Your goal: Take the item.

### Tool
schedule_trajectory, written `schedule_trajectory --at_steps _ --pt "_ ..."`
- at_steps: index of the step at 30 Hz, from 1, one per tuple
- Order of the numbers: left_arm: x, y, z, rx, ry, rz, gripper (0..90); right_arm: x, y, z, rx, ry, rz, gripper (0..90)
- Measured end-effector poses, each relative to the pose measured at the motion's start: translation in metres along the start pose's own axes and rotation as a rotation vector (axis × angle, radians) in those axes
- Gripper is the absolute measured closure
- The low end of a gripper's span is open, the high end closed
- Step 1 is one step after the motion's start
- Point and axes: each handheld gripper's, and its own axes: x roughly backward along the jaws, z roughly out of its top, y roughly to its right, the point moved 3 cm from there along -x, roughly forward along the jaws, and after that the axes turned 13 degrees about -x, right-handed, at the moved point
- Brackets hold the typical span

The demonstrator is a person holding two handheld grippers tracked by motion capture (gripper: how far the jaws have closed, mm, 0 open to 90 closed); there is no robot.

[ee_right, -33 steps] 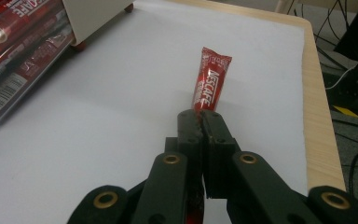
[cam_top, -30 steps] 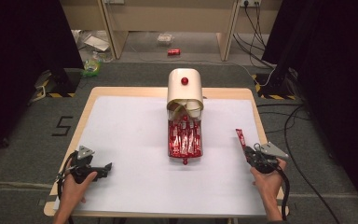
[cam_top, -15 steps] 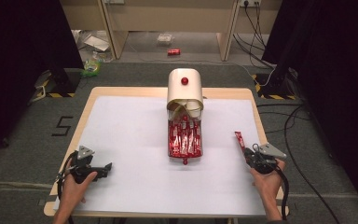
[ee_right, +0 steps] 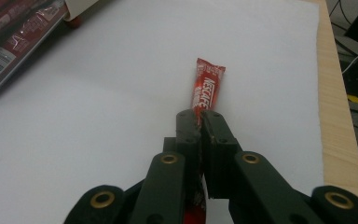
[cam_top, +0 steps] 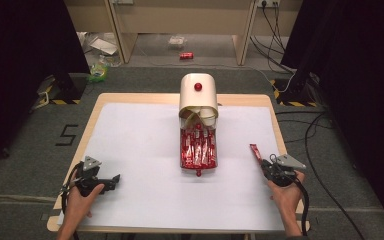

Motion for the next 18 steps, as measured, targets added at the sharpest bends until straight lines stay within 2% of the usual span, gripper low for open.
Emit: schedule_trajectory --at_steps 4,10,11,14,16,18 --pt "0.0 0.0 0.0 0.0 0.0 0.0 0.3 -0.001 0.001 0.0 -0.008 0.001 -0.002 83.3" --pt "0.0 0.0 0.0 0.0 0.0 0.0 0.2 0.0 -0.004 0.002 -0.006 0.01 0.016 73.9" --pt "0.0 0.0 0.0 0.0 0.0 0.0 0.2 0.001 -0.007 0.004 0.003 0.023 0.03 70.1" --pt "0.0 0.0 0.0 -0.001 0.0 0.001 0.3 0.002 -0.013 0.006 -0.013 0.036 0.044 64.2" --pt "0.0 0.0 0.0 0.001 0.0 -0.001 0.3 0.002 -0.014 0.007 -0.007 0.039 0.045 62.3" --pt "0.0 0.0 0.0 0.0 0.0 0.0 0.3 0.001 -0.018 0.008 -0.013 0.047 0.046 55.7"
